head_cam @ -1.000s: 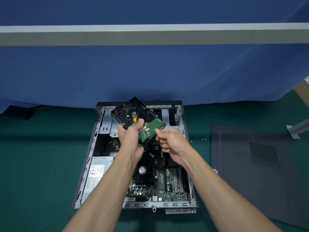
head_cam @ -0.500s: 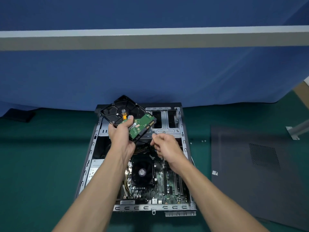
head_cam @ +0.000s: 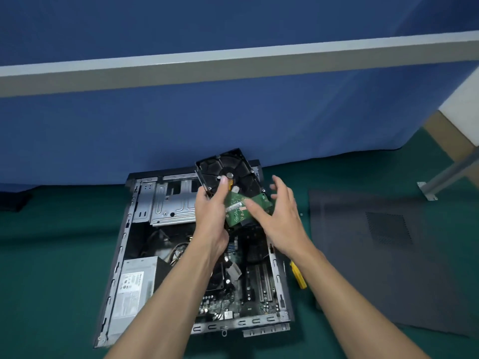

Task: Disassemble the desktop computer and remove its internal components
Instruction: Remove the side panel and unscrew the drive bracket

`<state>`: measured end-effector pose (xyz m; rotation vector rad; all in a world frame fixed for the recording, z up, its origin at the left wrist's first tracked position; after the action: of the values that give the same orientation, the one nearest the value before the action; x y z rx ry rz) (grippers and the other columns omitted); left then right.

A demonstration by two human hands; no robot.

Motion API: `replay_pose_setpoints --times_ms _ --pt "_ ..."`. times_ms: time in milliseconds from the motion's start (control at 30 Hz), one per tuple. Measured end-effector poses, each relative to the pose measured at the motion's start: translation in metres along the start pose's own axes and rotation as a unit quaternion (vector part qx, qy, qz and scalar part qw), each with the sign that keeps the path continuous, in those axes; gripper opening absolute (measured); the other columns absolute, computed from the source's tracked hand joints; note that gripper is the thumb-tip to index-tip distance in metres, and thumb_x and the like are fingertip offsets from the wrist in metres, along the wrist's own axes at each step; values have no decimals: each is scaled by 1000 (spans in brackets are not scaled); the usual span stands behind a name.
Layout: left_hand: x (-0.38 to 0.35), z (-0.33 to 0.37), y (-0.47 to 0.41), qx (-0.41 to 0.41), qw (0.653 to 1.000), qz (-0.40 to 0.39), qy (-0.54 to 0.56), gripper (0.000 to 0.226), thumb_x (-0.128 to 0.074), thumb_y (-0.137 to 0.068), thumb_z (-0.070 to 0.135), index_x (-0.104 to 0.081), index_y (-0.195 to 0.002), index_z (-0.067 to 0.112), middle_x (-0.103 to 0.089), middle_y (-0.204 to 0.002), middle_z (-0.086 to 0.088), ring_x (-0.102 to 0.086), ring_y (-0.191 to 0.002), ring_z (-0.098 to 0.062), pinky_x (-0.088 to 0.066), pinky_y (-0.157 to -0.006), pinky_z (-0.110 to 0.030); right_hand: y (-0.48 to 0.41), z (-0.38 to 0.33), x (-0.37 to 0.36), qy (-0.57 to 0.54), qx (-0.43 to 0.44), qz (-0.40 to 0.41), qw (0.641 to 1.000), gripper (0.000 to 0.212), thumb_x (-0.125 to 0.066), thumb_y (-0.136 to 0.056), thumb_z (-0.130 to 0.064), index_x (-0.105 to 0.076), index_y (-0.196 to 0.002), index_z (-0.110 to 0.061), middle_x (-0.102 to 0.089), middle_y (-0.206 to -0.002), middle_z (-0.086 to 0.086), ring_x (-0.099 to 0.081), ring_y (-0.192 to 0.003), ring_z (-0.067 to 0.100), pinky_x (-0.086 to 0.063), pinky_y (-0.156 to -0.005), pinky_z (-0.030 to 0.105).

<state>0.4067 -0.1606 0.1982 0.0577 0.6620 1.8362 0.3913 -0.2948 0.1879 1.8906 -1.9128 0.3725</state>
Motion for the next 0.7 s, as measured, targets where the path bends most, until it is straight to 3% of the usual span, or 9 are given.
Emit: replay_pose_setpoints --times_ms 33,133,267,333,433,533,567,600,700 --pt "-10 -1 3 4 1000 -16 7 44 -60 -92 45 -56 -120 12 -71 -111 -9 -68 -104 -28 -52 -93 -51 0 1 4 8 1 -9 1000 111 -45 -64 -86 -10 -151 -27 -22 -151 -7 -19 -139 14 -28 -110 40" --pt "-39 -10 9 42 996 -76 23 69 -37 -91 68 -63 -120 11 -71 -113 -12 -69 -102 -28 -54 -91 -45 3 9 18 77 -14 21 997 126 -46 -54 -92 -6 -152 -22 -20 -150 -7 -12 -136 11 -26 -109 39" --pt "-67 -34 12 89 985 -141 37 76 -23 -87 77 -65 -115 21 -71 -112 -10 -69 -103 -26 -56 -84 -38 1 32 44 135 -81 41 987 137 -55 -48 -87 -3 -152 -17 -20 -152 -1 -14 -138 20 -27 -112 42" --pt "-79 -47 13 119 980 -157 27 76 -21 -86 80 -61 -118 24 -70 -116 -8 -65 -110 -25 -50 -94 -40 -1 47 54 135 -113 50 983 136 -57 -46 -83 -2 -152 -18 -24 -149 4 -19 -136 26 -28 -111 44" --pt "-95 -65 13 150 969 -187 -60 80 -19 -87 77 -57 -122 16 -71 -112 -13 -66 -108 -28 -46 -97 -43 1 76 68 78 -158 96 980 128 -62 -45 -75 -3 -150 -30 -31 -143 6 -23 -133 29 -30 -108 49" --pt "-102 -77 5 52 961 -120 -242 60 -30 -97 61 -63 -108 13 -70 -109 -9 -66 -102 -19 -48 -97 -41 3 117 84 80 -199 133 968 119 -72 -54 -60 -3 -147 -36 -31 -141 10 -25 -130 33 -28 -107 50" --pt "-100 -79 -2 -24 936 -98 -338 49 -34 -99 56 -62 -108 16 -67 -115 -5 -62 -103 -14 -46 -97 -38 3 132 89 95 -218 139 961 117 -74 -56 -57 -4 -147 -35 -32 -141 12 -26 -128 35 -27 -106 50" --pt "-96 -81 -8 -100 881 -89 -454 43 -37 -100 52 -59 -115 18 -61 -126 -4 -56 -112 -13 -41 -100 -35 3 147 94 112 -238 143 954 115 -75 -58 -55 -6 -147 -35 -32 -140 14 -27 -127 36 -27 -104 49" --pt "-77 -99 -26 -208 670 -102 -705 64 -35 -101 49 -27 -149 8 -17 -160 -11 -7 -148 -21 -9 -120 -34 0 188 104 163 -284 148 933 112 -77 -60 -53 -12 -147 -30 -35 -136 19 -29 -122 36 -27 -101 48"
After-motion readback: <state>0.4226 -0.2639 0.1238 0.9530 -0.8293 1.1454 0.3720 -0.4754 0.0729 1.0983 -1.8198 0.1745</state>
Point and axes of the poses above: each hand's wrist, its own y-axis away from the middle knuckle, its own x-axis out of the back of the hand, z = x × y, the point moved 2 cm from there along -y, towards the middle knuckle
